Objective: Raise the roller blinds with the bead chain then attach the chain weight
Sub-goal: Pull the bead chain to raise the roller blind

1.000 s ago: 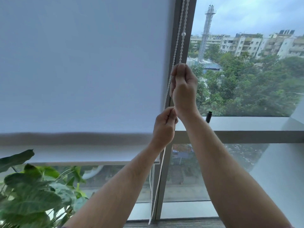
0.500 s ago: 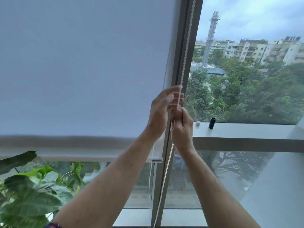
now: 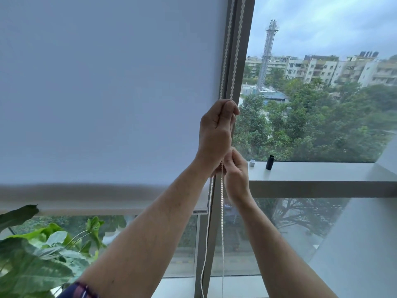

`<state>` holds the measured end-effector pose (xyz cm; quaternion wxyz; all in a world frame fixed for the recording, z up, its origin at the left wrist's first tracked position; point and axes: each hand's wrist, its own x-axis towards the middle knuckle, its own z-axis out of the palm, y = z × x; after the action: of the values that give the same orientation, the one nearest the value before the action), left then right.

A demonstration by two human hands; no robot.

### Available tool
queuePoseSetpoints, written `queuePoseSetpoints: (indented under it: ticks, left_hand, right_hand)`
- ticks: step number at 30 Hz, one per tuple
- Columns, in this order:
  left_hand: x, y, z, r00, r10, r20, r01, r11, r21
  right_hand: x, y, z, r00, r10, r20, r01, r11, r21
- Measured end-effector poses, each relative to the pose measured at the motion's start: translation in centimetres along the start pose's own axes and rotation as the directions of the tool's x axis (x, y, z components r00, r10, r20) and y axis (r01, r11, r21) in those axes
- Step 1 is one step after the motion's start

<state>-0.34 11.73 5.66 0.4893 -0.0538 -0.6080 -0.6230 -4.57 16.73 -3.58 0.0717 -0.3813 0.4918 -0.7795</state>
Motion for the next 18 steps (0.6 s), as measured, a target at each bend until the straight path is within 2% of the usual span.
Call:
queuePoseSetpoints:
  ticks: [6,11,14,18]
  left_hand:
    - [-0.7,-1.1,-0.7,0.999,0.036,-0.01,-0.035,0.992,0.118]
    - [-5.3,-5.0,-1.8,0.996,-0.089,-0.004,0.088,0.985,0.147]
    - [-7.5,-6.5,-2.5,0.989,-0.146,0.0,0.144,0.977,0.16]
    - [-7.9,-7.1,-2.9,0.98,-0.196,0.038,0.189,0.972,0.142]
  right_hand:
    - [4.1,-5.8,0.9,0.99,-0.115,-0.086,0.119,0.992,0.044]
    - [6.7,-10.6,2.8,0.973,-0.229,-0.009,0.229,0.973,0.041]
    - [7.0,-10.3,3.8,0.979,-0.199,-0.045,0.197,0.98,-0.038]
    - [6.1,-8.8,3.9,0.965,-0.246,-0.087,0.239,0.967,-0.086]
